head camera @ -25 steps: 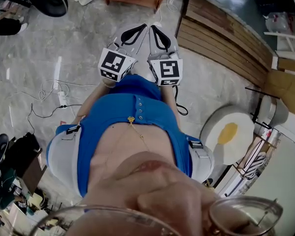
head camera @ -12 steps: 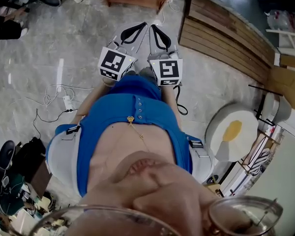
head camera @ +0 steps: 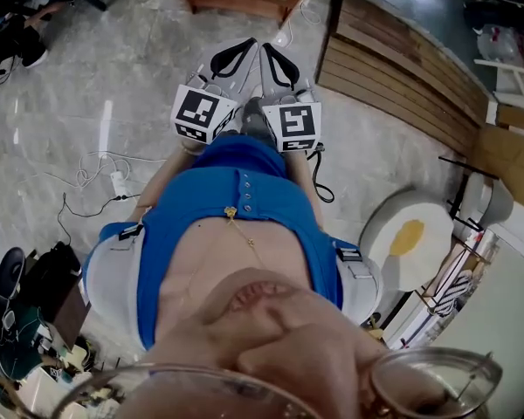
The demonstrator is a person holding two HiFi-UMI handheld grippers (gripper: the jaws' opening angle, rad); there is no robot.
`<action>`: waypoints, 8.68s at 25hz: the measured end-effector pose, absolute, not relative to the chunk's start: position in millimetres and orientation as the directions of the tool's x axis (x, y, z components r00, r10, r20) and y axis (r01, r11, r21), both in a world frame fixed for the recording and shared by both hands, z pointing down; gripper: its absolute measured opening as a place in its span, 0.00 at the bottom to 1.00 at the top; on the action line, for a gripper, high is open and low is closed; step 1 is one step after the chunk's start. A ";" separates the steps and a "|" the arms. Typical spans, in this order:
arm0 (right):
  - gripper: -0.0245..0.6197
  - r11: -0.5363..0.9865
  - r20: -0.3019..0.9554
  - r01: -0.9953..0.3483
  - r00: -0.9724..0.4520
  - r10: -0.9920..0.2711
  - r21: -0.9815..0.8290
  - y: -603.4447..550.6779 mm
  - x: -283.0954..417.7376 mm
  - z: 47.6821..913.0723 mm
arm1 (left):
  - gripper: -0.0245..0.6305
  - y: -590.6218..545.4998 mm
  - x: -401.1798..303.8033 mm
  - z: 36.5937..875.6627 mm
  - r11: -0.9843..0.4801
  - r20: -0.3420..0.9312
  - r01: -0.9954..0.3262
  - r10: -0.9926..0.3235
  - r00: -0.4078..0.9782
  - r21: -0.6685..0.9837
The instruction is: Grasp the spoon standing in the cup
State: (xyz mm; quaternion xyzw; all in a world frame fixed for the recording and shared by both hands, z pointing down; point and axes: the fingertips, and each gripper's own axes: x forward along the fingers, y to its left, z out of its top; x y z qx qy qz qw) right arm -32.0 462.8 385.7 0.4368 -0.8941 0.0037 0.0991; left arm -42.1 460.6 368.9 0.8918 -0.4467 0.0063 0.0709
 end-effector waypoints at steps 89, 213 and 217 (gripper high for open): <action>0.04 0.480 0.201 -0.874 -0.459 -0.866 0.074 77.2 -47.3 394.0 | 0.04 75.8 -62.9 382.8 -0.713 0.096 -0.685 -0.679 0.727 0.150; 0.04 0.371 0.357 -0.917 -0.300 -0.884 0.149 -203.8 58.9 453.3 | 0.04 -189.2 -21.2 406.3 -0.789 0.194 -0.600 -0.573 0.796 0.132; 0.04 0.382 0.372 -0.912 -0.306 -0.876 0.151 -204.9 59.6 457.3 | 0.04 -189.0 -22.8 404.3 -0.781 0.195 -0.611 -0.584 0.788 0.131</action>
